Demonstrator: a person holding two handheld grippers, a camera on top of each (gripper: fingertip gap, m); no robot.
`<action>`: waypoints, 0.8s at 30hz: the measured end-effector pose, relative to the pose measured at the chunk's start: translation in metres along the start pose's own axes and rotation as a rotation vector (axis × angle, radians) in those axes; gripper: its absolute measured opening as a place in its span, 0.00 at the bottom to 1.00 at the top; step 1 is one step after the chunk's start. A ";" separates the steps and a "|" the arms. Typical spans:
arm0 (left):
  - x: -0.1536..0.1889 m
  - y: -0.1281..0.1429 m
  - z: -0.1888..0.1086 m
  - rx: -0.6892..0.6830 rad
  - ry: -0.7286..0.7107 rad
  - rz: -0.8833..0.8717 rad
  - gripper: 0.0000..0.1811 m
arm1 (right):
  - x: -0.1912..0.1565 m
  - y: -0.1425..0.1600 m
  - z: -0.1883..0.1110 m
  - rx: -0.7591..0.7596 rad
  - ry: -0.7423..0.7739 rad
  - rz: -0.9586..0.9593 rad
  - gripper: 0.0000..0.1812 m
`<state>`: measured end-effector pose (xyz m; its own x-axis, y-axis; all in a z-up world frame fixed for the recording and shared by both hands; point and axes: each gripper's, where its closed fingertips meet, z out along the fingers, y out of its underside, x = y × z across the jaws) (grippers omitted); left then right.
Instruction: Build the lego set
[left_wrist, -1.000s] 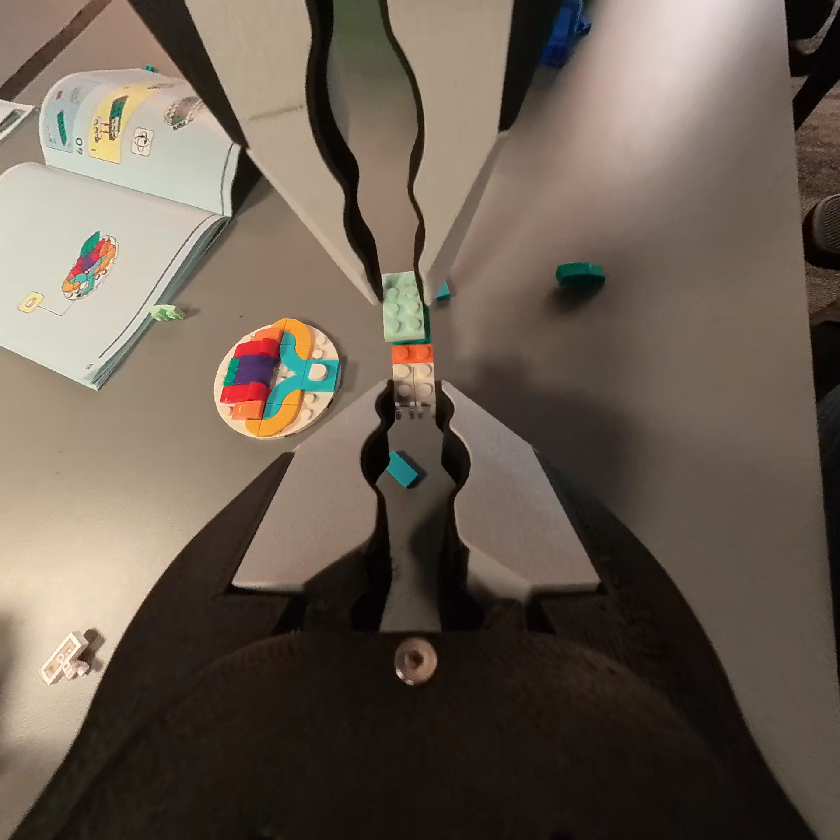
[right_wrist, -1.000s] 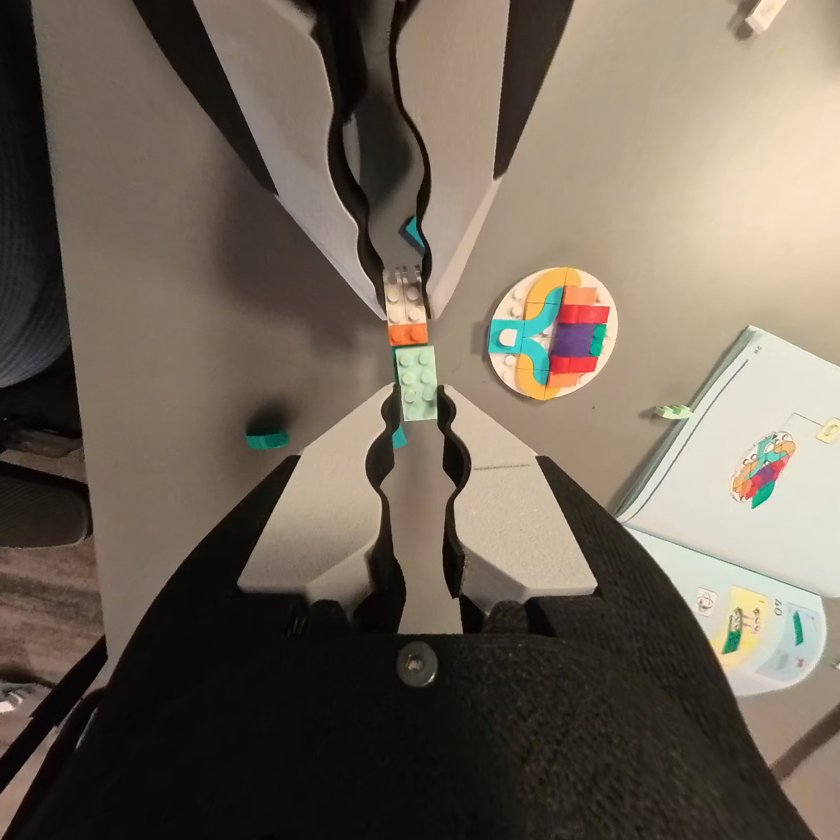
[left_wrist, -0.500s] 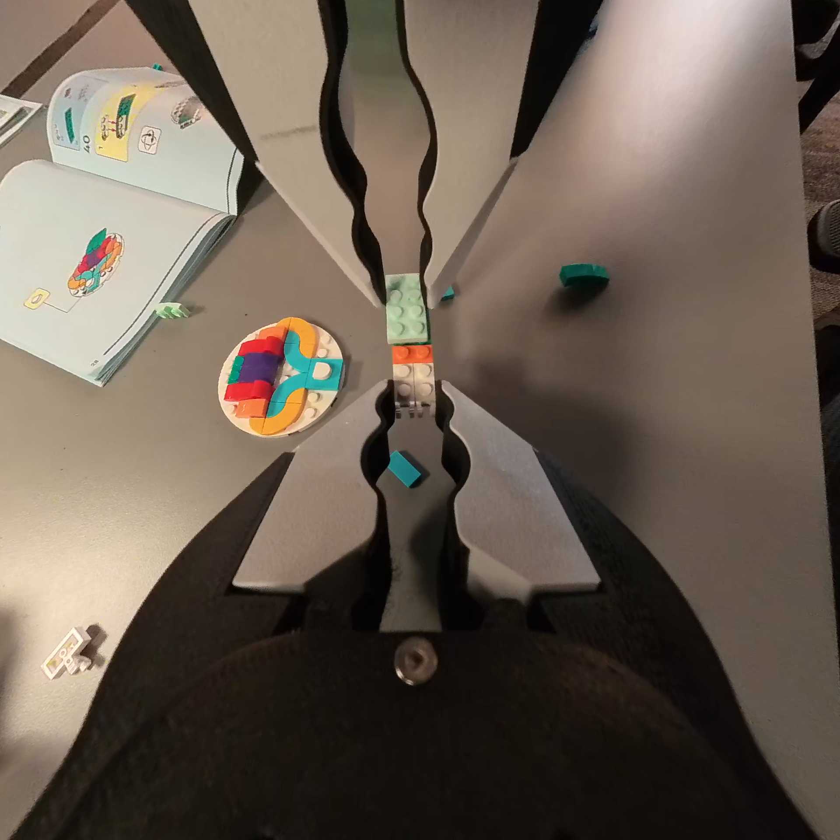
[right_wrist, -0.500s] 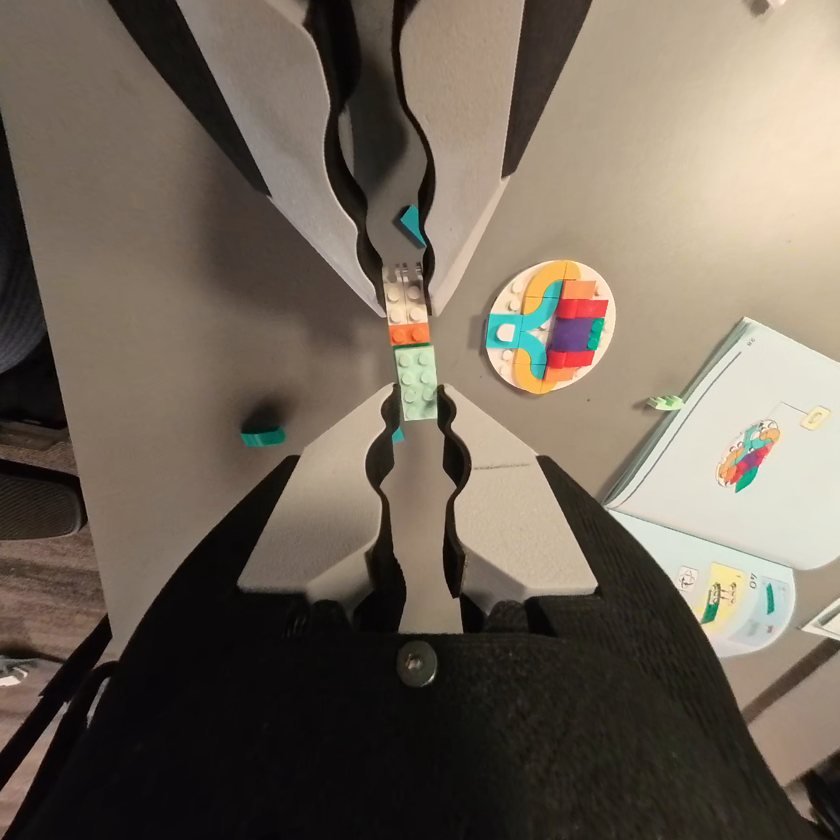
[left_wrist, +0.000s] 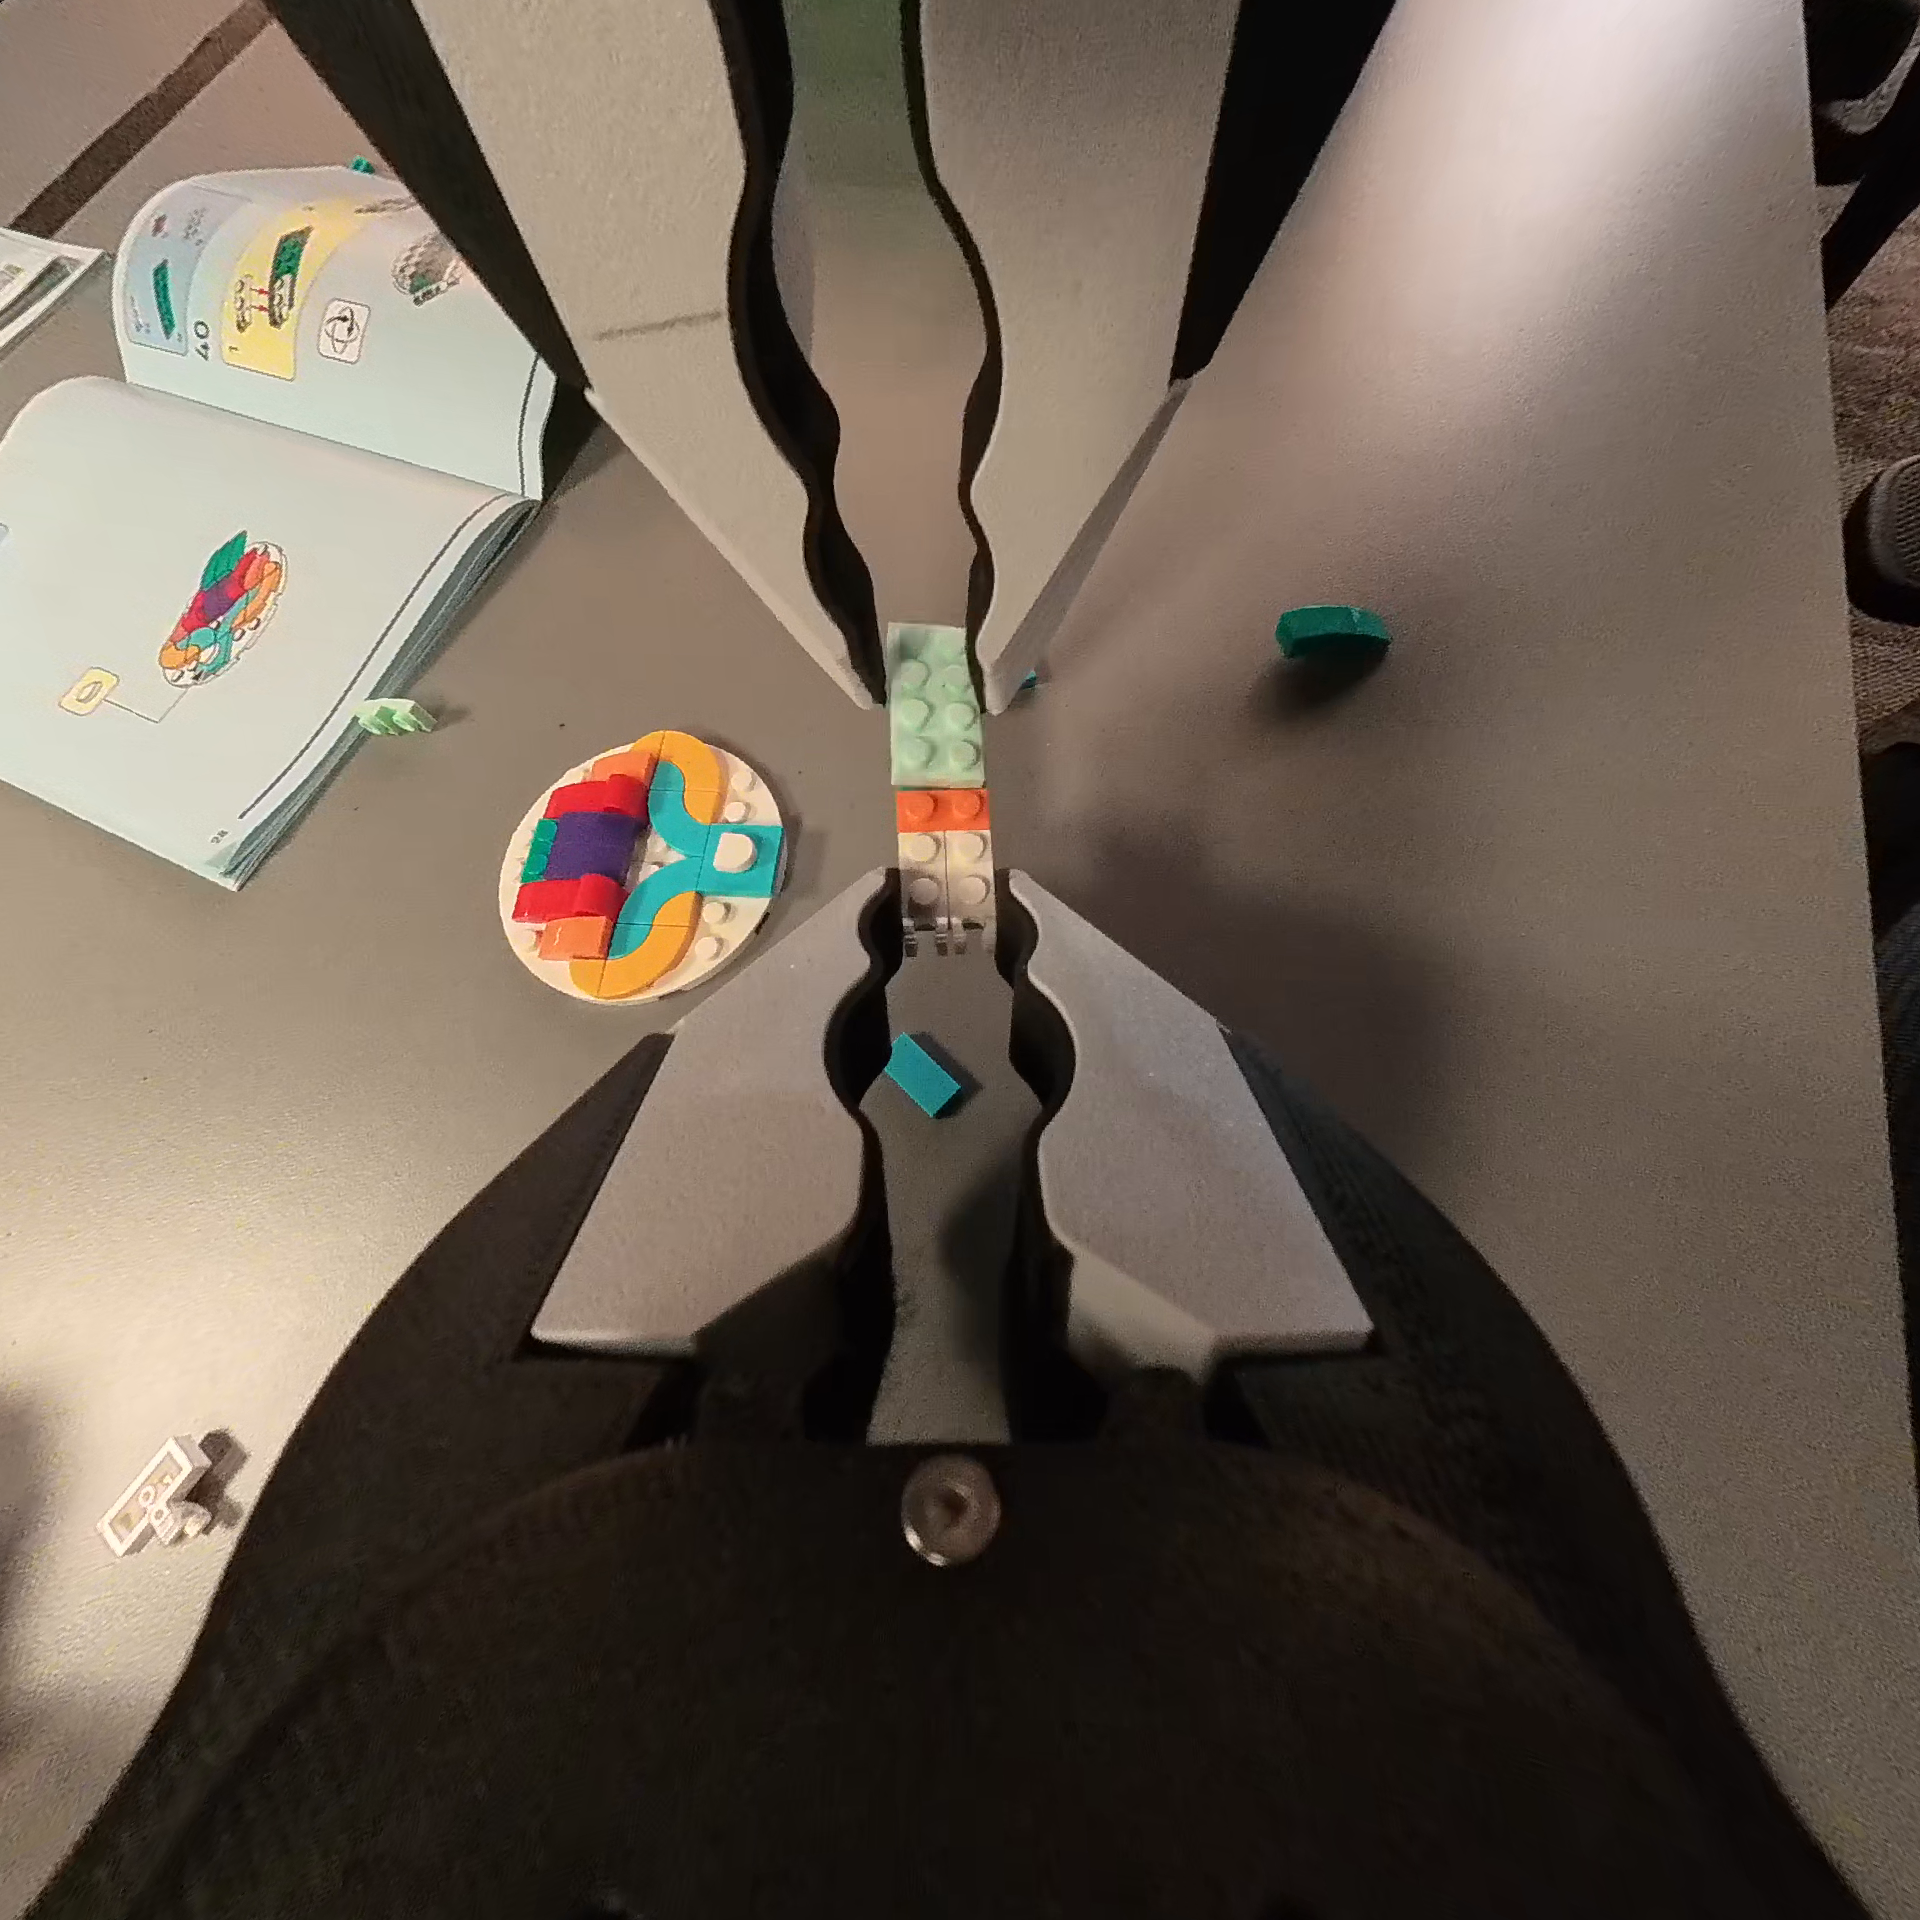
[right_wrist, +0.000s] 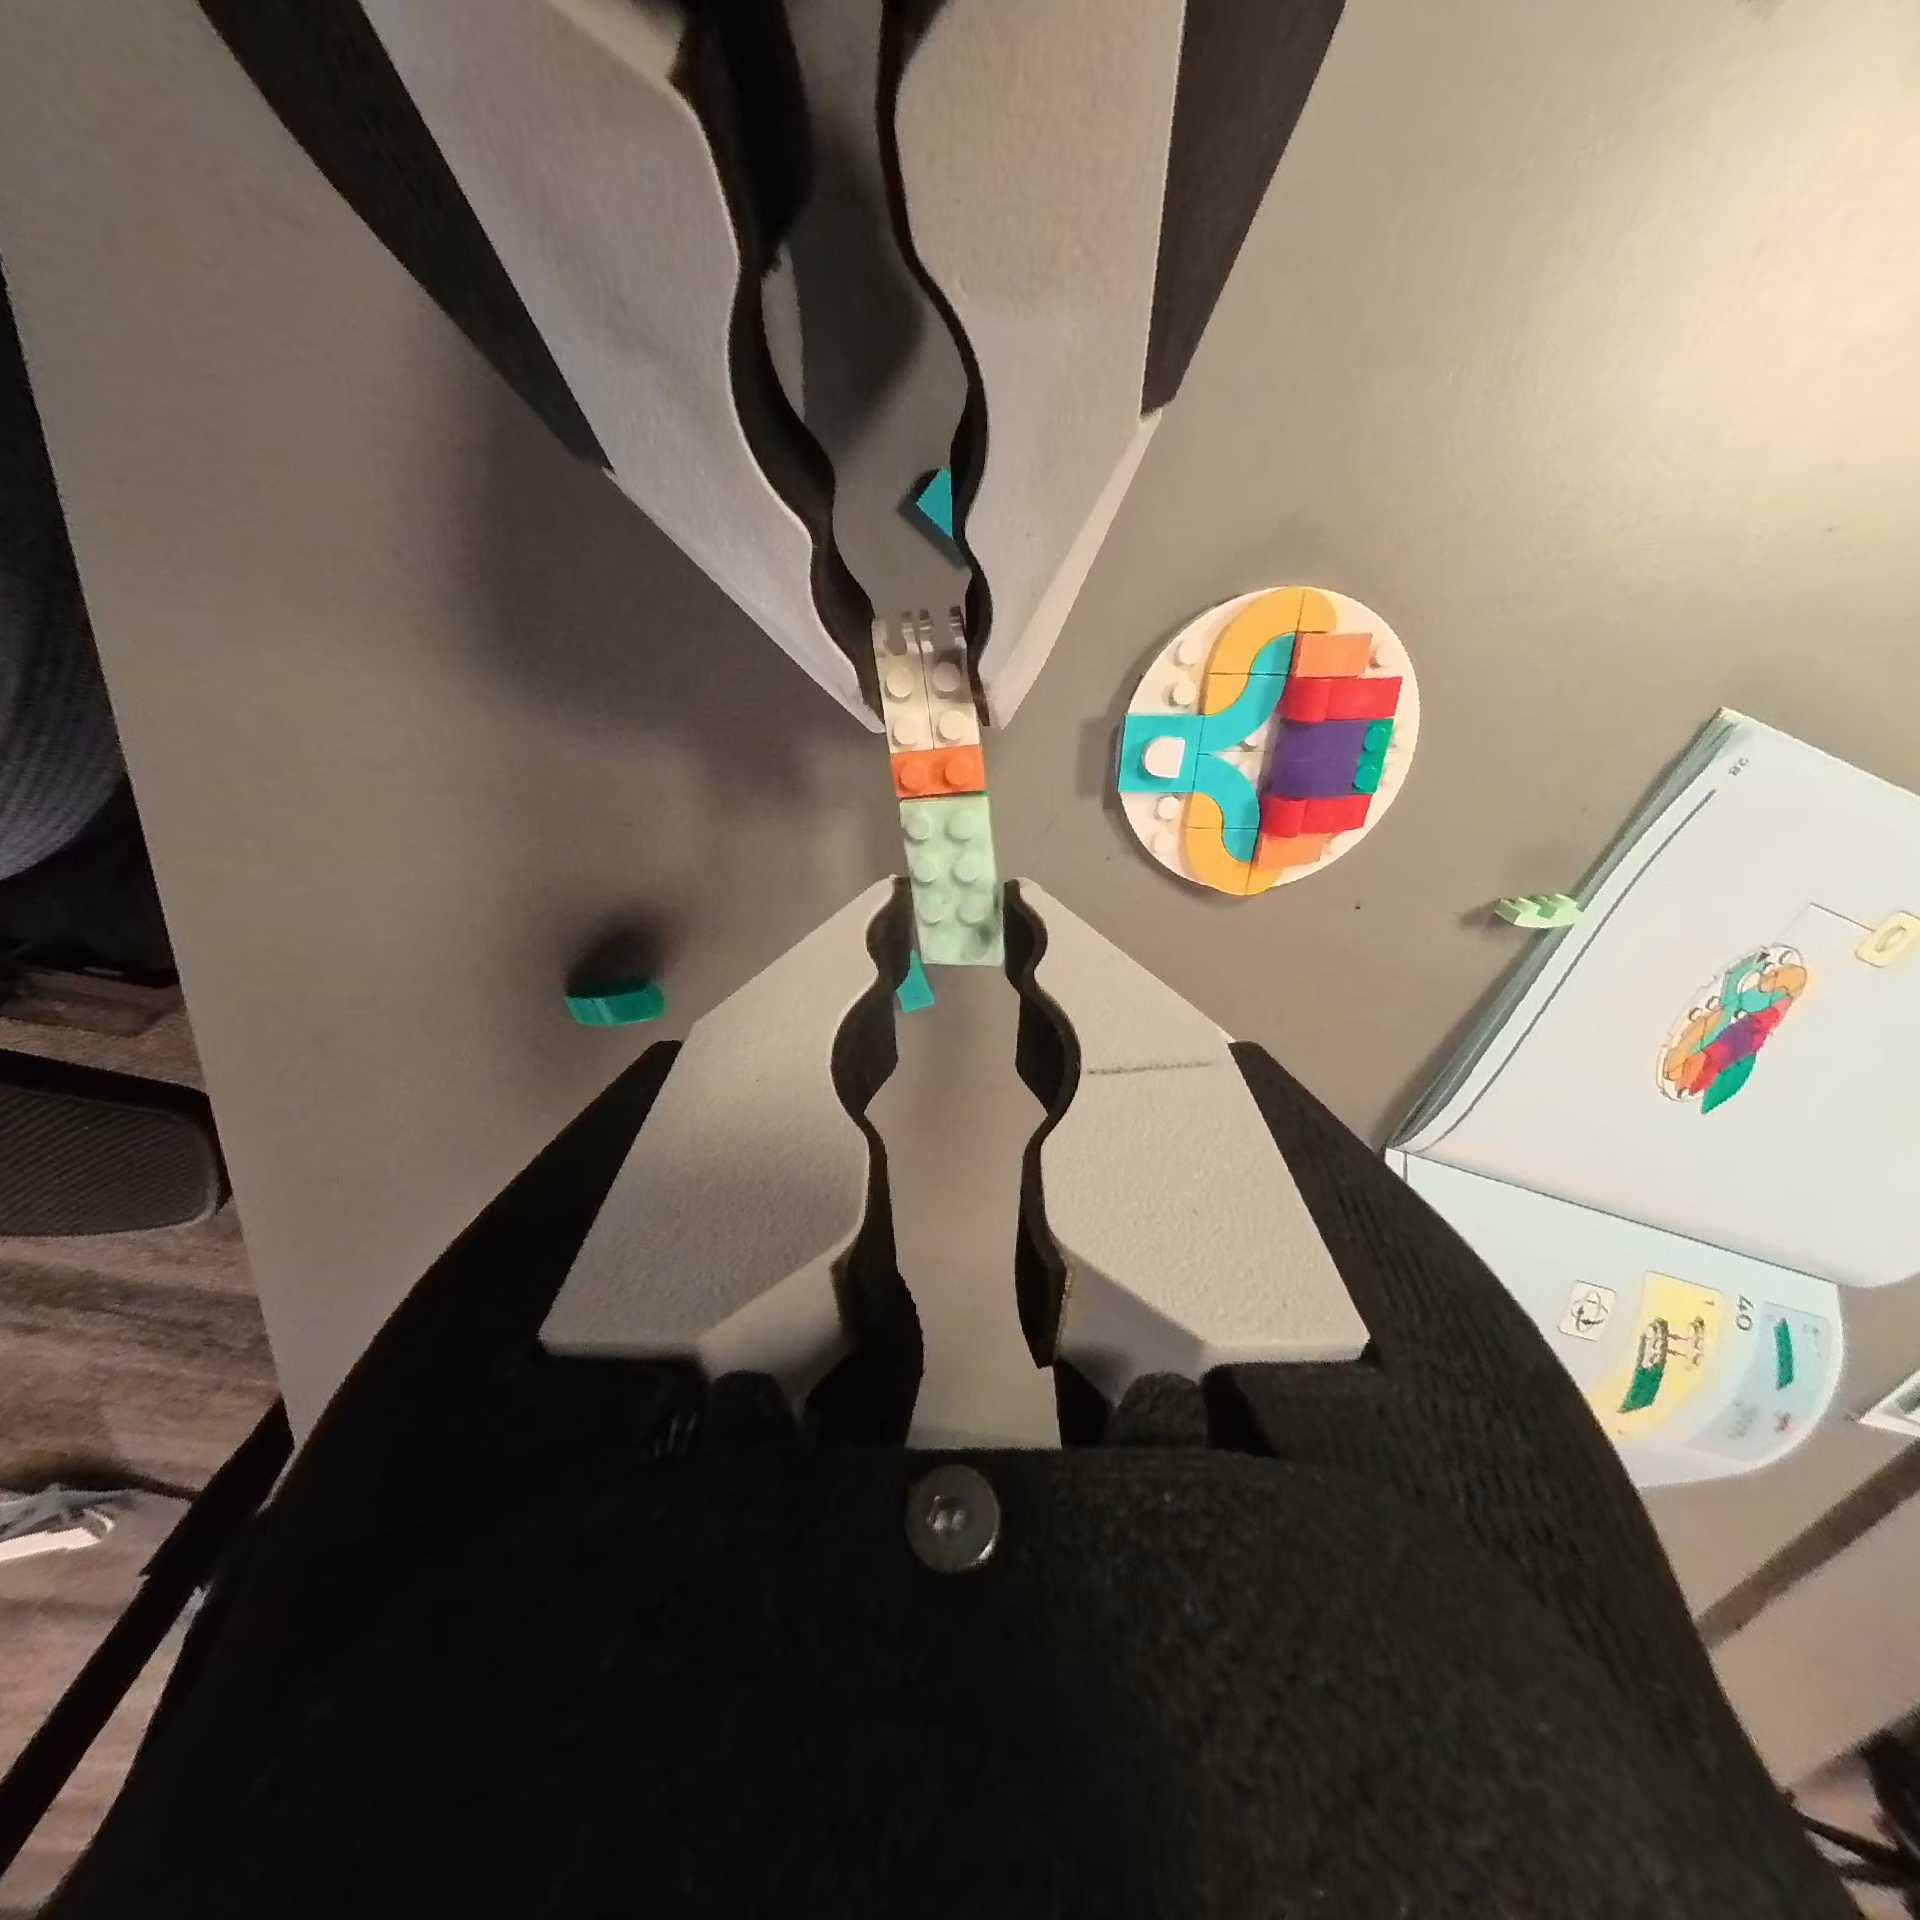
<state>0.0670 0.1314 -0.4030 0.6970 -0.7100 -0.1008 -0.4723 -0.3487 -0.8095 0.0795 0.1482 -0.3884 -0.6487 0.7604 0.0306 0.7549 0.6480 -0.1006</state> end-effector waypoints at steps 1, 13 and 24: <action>0.000 0.000 0.000 0.001 0.000 0.000 0.08 | 0.000 0.000 0.000 0.001 -0.002 0.000 0.09; -0.001 -0.001 -0.001 0.008 0.000 -0.007 0.08 | 0.002 -0.002 -0.007 0.043 0.026 0.012 0.14; -0.007 -0.006 -0.008 0.028 -0.033 -0.027 0.08 | 0.020 -0.009 -0.031 0.261 0.970 -0.366 0.33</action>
<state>0.0607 0.1341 -0.3927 0.7271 -0.6796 -0.0976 -0.4382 -0.3499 -0.8280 0.0632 0.1587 -0.3562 -0.3914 0.3043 0.8685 0.4110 0.9022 -0.1309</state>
